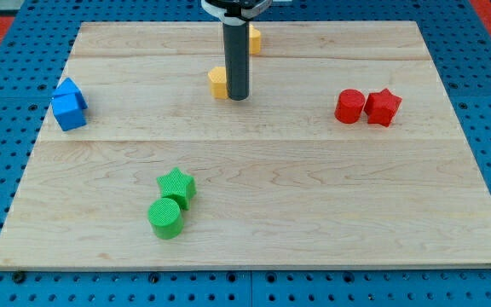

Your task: Push the yellow hexagon to the left of the yellow heart

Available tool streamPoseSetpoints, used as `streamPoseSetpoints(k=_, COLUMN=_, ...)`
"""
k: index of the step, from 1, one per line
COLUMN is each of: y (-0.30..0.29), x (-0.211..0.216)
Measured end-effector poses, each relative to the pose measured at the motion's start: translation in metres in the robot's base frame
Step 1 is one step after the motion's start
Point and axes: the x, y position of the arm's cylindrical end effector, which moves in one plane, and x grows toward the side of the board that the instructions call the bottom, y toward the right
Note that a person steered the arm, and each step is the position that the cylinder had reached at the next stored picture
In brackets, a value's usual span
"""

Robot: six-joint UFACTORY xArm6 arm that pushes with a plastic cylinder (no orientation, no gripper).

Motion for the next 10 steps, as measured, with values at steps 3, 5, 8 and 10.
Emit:
streamPoseSetpoints(k=3, y=-0.009, x=0.002)
streamPoseSetpoints(k=5, y=-0.034, x=-0.035)
streamPoseSetpoints(k=8, y=-0.081, x=-0.050)
streamPoseSetpoints(k=10, y=-0.022, x=-0.018)
